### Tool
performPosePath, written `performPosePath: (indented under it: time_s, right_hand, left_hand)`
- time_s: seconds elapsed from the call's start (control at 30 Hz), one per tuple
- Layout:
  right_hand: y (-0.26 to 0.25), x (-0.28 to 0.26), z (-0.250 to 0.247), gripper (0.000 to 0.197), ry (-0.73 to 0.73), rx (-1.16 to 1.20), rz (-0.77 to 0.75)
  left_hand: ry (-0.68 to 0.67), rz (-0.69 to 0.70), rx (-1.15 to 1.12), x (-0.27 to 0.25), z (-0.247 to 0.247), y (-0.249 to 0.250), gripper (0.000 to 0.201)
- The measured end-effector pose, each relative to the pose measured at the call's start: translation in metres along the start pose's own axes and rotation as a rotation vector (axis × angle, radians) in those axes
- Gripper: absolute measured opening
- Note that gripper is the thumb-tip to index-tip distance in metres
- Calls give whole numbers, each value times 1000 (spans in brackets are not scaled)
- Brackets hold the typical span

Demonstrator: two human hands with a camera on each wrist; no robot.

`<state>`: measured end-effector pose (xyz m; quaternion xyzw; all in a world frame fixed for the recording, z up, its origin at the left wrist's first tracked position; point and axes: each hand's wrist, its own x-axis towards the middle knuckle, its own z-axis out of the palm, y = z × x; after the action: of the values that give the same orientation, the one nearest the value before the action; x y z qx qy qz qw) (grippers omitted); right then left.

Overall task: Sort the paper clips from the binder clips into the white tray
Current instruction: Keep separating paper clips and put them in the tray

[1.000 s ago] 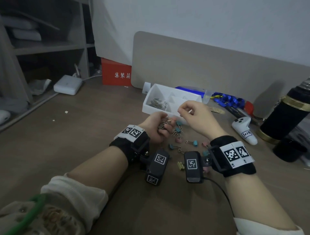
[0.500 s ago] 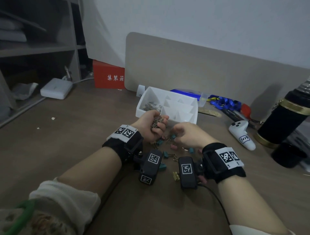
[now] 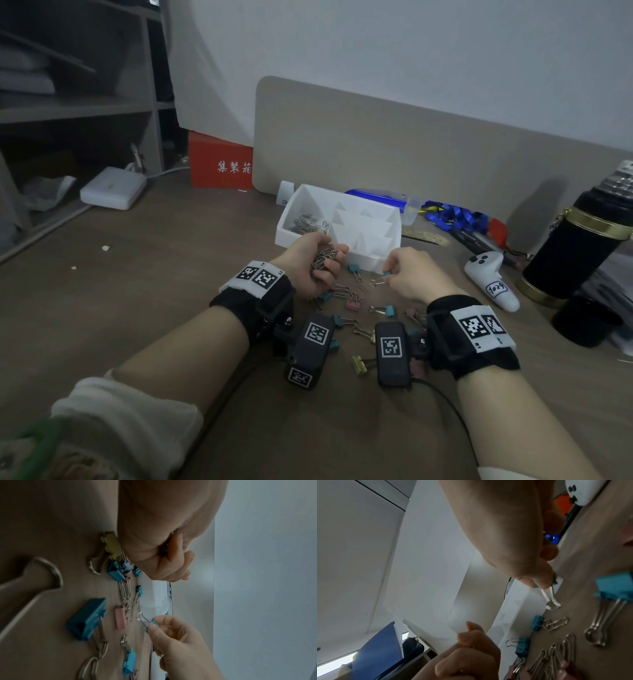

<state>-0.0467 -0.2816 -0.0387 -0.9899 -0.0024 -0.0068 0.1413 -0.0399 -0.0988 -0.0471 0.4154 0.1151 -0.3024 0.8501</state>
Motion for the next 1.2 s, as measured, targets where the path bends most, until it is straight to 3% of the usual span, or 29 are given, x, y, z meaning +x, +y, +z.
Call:
performPosePath:
  time_s: [0.13,0.23,0.33,0.43,0.6,0.73,1.0,1.2]
  right_hand:
    - [0,-2,3,16,-41,-28,85]
    - [-4,-4,2,14,-14,97,-21]
    - [-11,-9,0,20,-170,156,-125]
    - [-14,-11,1,34,-252,103,-172]
    - [-13,-9,0,37,-292,110,-191]
    - [-13,-10,0,32,-296,107,-206]
    - [-18,-11,10,5,-208,146,-182]
    - [-19,-11,11,6,-225,27,-180]
  left_hand:
    - [5,-4,9,0,1,0,31]
    - [0,-7,6,0,0,0,32]
    - [-7,-13,10,1,0,-1,33]
    - [-5,-14,16,0,1,-1,34]
    - [-2,-14,28,1,1,-1,33]
    - [1,-19,30,1,1,-1,32]
    - [4,-15,28,0,1,-1,33]
    - [-7,-22,29,0,0,-1,33]
